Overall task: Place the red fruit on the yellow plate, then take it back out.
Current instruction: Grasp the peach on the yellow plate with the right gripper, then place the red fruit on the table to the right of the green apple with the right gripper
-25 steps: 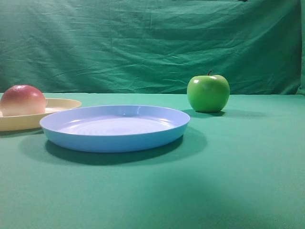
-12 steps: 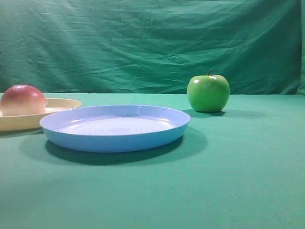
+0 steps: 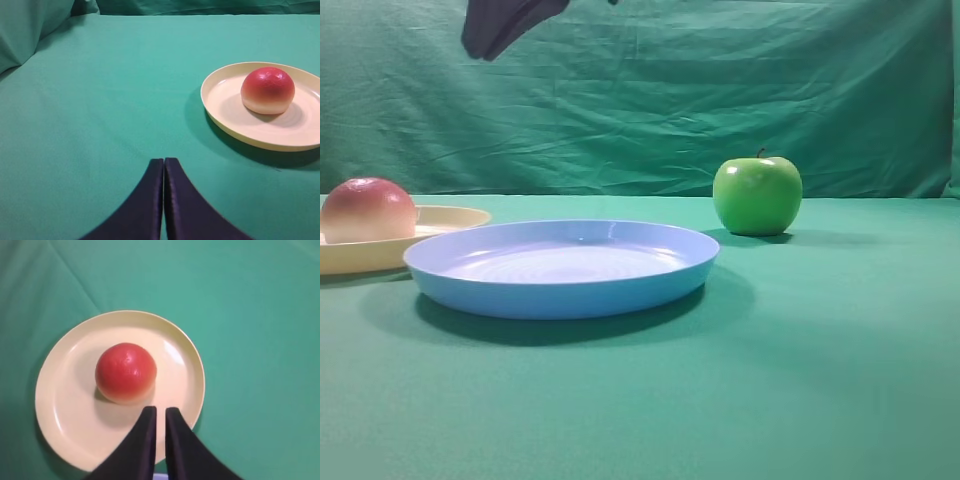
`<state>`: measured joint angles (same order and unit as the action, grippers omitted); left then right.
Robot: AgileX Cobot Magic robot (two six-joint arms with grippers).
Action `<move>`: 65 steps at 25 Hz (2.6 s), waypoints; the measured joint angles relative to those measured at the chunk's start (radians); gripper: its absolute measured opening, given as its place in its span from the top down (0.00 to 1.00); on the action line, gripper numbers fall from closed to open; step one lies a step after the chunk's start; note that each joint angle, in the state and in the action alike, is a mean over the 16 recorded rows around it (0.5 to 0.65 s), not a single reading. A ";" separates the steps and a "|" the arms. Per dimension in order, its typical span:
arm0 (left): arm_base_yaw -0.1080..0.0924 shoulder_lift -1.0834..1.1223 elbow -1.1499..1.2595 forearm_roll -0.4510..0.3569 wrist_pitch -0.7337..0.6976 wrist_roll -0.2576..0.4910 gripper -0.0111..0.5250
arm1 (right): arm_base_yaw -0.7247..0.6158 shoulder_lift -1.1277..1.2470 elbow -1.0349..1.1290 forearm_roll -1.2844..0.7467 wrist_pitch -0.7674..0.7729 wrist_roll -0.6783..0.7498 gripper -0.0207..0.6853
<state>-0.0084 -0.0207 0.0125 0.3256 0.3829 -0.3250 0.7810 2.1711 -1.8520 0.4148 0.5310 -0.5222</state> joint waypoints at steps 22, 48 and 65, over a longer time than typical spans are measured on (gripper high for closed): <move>0.000 0.000 0.000 0.000 0.000 0.000 0.98 | 0.066 0.285 -0.173 0.030 -0.085 -0.073 0.19; 0.000 0.000 0.000 0.000 0.000 0.000 0.98 | -0.076 -0.111 -0.055 -0.105 0.283 0.156 0.69; 0.000 0.000 0.000 0.000 0.000 0.000 0.98 | -0.291 -0.647 0.797 -0.178 0.007 0.268 0.69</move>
<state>-0.0084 -0.0207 0.0125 0.3256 0.3829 -0.3250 0.4900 1.5237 -1.0553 0.2368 0.5382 -0.2544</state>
